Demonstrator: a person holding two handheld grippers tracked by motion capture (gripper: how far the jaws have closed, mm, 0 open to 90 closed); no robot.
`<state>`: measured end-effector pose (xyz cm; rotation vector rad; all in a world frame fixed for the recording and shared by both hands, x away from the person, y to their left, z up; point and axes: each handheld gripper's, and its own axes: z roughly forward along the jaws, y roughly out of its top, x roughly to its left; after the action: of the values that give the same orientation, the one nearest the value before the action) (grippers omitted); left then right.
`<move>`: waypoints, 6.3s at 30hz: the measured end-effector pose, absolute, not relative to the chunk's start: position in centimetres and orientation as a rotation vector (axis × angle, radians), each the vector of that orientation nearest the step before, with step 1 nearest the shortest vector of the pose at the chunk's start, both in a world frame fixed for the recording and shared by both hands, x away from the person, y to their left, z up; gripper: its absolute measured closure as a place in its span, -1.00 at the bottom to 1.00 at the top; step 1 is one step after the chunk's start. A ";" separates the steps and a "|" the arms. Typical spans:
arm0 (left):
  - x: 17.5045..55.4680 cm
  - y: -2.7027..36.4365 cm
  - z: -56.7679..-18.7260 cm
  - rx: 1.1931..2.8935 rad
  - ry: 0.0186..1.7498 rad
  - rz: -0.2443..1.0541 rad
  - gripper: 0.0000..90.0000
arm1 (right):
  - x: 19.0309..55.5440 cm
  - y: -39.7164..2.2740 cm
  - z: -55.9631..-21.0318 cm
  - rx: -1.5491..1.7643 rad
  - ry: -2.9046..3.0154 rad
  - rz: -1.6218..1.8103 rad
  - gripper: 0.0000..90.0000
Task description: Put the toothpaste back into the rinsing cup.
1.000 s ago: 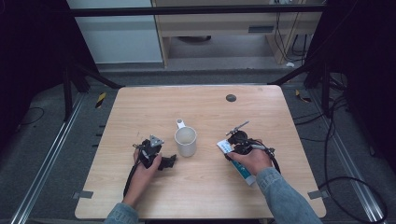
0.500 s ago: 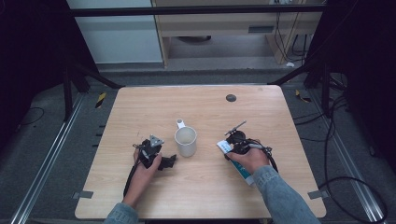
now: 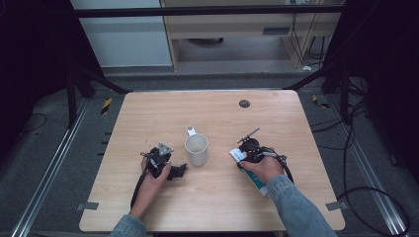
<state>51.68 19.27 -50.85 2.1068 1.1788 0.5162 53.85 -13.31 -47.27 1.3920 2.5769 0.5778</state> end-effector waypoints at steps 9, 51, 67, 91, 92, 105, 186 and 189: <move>51.7 19.3 -50.9 2.107 1.179 0.516 -1.00 | 53.9 -13.4 -47.3 1.394 2.578 0.572 0.08; 51.7 19.3 -50.9 2.107 1.178 0.516 -1.00 | 54.1 -12.9 -46.3 1.331 2.627 0.529 0.67; 51.7 19.3 -50.9 2.108 1.177 0.516 -1.00 | 54.0 -12.6 -46.4 1.326 2.628 0.509 0.64; 51.7 19.3 -50.9 2.108 1.175 0.515 -1.00 | 54.1 -14.4 -43.9 1.368 2.618 0.533 0.76; 51.7 19.3 -50.9 2.108 1.175 0.515 -1.00 | 54.2 -14.5 -43.6 1.359 2.614 0.540 0.76; 51.7 19.3 -50.9 2.108 1.175 0.514 -1.00 | 54.7 -15.9 -40.0 1.380 2.510 0.695 0.76; 51.7 19.3 -50.9 2.107 1.173 0.517 -1.00 | 55.7 -9.6 -31.0 1.170 2.107 1.247 0.77; 51.7 19.3 -50.9 2.107 1.173 0.518 -1.00 | 55.6 -9.2 -30.7 1.160 2.097 1.251 0.77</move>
<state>51.73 19.29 -50.86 2.1069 1.1728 0.5175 55.60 -9.18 -30.73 1.1600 2.0972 1.2507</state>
